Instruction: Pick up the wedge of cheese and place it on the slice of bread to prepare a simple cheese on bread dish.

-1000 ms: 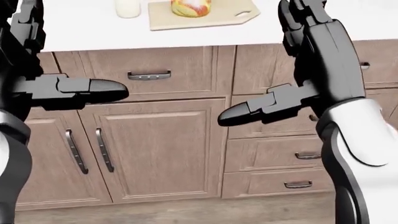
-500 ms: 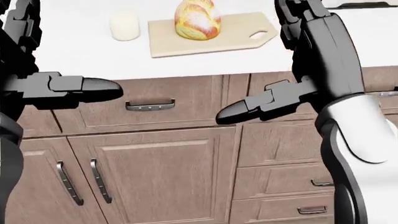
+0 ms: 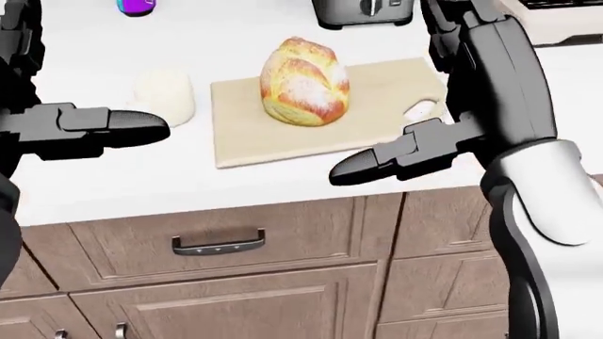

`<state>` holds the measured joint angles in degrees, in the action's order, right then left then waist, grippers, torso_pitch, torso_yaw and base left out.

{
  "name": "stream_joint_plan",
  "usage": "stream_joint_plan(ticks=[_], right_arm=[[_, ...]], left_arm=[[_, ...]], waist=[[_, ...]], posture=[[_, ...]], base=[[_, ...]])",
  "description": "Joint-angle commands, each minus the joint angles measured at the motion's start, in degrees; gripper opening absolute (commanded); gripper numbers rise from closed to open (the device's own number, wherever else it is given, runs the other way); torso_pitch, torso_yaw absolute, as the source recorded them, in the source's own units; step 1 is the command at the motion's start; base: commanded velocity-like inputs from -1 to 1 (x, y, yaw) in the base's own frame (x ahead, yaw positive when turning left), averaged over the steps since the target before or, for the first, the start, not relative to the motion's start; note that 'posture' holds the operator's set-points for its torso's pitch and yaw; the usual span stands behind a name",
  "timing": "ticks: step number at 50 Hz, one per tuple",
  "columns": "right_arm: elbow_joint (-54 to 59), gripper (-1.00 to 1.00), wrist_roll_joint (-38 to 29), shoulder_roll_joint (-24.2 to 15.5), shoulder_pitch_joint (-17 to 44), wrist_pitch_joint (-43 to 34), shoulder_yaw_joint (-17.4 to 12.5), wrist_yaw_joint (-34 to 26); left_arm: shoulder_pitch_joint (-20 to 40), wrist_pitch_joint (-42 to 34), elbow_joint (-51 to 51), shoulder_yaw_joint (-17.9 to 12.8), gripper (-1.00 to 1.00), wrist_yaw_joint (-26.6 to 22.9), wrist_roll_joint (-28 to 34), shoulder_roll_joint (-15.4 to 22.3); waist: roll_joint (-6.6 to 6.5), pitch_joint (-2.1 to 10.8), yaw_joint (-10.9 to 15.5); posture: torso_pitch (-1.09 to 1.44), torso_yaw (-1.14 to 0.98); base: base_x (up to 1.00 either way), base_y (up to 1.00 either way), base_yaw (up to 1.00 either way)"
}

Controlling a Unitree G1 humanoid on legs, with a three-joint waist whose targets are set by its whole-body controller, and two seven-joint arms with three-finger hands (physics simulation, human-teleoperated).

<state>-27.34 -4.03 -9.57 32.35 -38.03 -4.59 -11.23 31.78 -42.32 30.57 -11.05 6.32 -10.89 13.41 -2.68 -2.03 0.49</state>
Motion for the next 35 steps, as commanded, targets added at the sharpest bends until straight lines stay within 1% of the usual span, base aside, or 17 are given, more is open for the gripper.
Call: stream_joint_plan(ticks=[1, 5, 7, 8, 9, 11, 13, 16, 18, 19, 20, 21, 24, 27, 28, 32, 35], right_arm=[[-2.04, 1.00, -0.50, -0.53, 1.74, 1.73, -0.80, 0.74], [-1.81, 1.00, -1.03, -0.65, 1.69, 2.15, -0.44, 0.41], [-1.79, 1.00, -1.33, -0.59, 2.05, 1.97, -0.45, 0.42], [-1.99, 1.00, -1.39, -0.61, 2.36, 1.49, -0.60, 0.42], [-1.79, 1.00, -1.71, -0.69, 1.97, 2.19, -0.49, 0.38], [-1.72, 1.00, -1.51, -0.54, 2.13, 2.66, -0.76, 0.53], [-1.47, 1.00, -2.18, -1.00, 2.15, 3.09, -0.54, 0.38], [-1.91, 1.00, -1.96, -0.99, 2.20, 2.63, -0.45, 0.13], [-1.69, 1.00, -2.93, -1.08, 2.43, 2.66, -0.35, -0.04], [-2.44, 1.00, -2.68, -0.88, 3.14, 1.74, -0.76, -0.03], [-2.37, 1.00, -2.93, -1.03, 3.19, 1.58, -0.51, -0.20], [-2.61, 1.00, -2.67, -0.81, 3.06, 1.57, -0.67, -0.27], [-2.58, 1.00, -2.51, -0.88, 3.11, 1.89, -0.95, -0.22], [-2.69, 1.00, -1.90, -0.77, 3.09, 2.13, -1.00, -0.12], [-2.70, 1.00, -1.94, -0.86, 3.01, 2.17, -0.93, -0.10], [-2.97, 1.00, -1.72, -0.89, 3.01, 1.90, -0.97, 0.04], [-2.81, 1.00, -2.09, -0.95, 2.87, 1.76, -0.70, 0.00]], left_arm=[[1.73, 1.89, 2.06, 0.21, 1.00, -0.27, -0.28, 0.29], [1.51, 2.15, 1.97, 0.03, 1.00, -0.24, -0.45, 0.27], [1.42, 2.59, 1.60, 0.11, 1.00, -0.35, -0.39, 0.29], [1.50, 2.64, 1.52, -0.01, 1.00, -0.33, -0.43, 0.35], [1.47, 2.53, 1.63, -0.08, 1.00, -0.29, -0.49, 0.41], [1.46, 2.07, 2.06, -0.02, 1.00, -0.18, -0.63, 0.45], [1.83, 1.39, 2.53, -0.33, 1.00, -0.17, -1.07, 0.64], [1.90, 1.99, 1.77, -0.17, 1.00, -0.23, -0.91, 0.87], [2.16, 1.44, 2.16, -0.25, 1.00, -0.12, -1.07, 0.88], [2.28, 1.23, 2.34, -0.22, 1.00, -0.08, -1.10, 0.93], [2.35, 1.24, 2.26, -0.18, 1.00, -0.12, -1.14, 0.94], [2.36, 0.96, 2.55, -0.22, 1.00, -0.07, -1.20, 0.98], [2.61, 0.38, 3.04, -0.14, 1.00, 0.03, -1.36, 0.96], [2.52, 0.41, 3.15, -0.06, 1.00, -0.11, -1.32, 0.95], [2.48, 0.47, 3.10, -0.20, 1.00, -0.20, -1.35, 1.02], [2.42, 0.55, 3.09, -0.20, 1.00, -0.11, -1.38, 0.94], [2.18, 0.74, 3.08, -0.31, 1.00, -0.23, -1.34, 1.02]], waist=[[-0.02, 1.50, -0.24], [2.37, 0.85, -0.24], [5.59, 2.88, 0.00], [4.20, 0.62, -0.24], [4.98, 0.00, -0.31], [4.73, 1.37, -0.47], [4.61, -0.30, -0.56], [3.51, -0.77, -1.06], [1.05, -0.07, -1.50], [-1.78, 1.77, -1.50], [1.34, 1.59, -0.89], [0.85, 1.76, -0.71], [2.25, 2.33, -0.62], [6.03, 1.83, -0.47], [4.69, 1.65, -0.70], [4.91, 2.19, -0.73], [2.84, 1.34, -0.65]], posture=[[0.00, 0.00], [0.00, 0.00], [0.00, 0.00], [0.00, 0.00], [0.00, 0.00], [0.00, 0.00], [0.00, 0.00], [0.00, 0.00], [0.00, 0.00], [0.00, 0.00], [0.00, 0.00], [0.00, 0.00], [0.00, 0.00], [0.00, 0.00], [0.00, 0.00], [0.00, 0.00], [0.00, 0.00]], base=[[0.03, 0.05, 0.00], [0.03, 0.04, 0.00], [0.03, 0.05, 0.00], [0.02, 0.04, 0.00], [0.02, 0.04, 0.00], [0.02, 0.04, 0.00], [0.03, 0.03, 0.00], [0.00, 0.00, 0.00], [0.00, 0.00, 0.00], [0.00, 0.11, 0.00], [0.00, 0.17, 0.00], [0.00, 0.19, 0.00], [0.00, 0.18, 0.00], [0.00, 0.18, 0.00], [0.00, 0.18, 0.00], [0.00, 0.18, 0.00], [0.00, 0.12, 0.00]])
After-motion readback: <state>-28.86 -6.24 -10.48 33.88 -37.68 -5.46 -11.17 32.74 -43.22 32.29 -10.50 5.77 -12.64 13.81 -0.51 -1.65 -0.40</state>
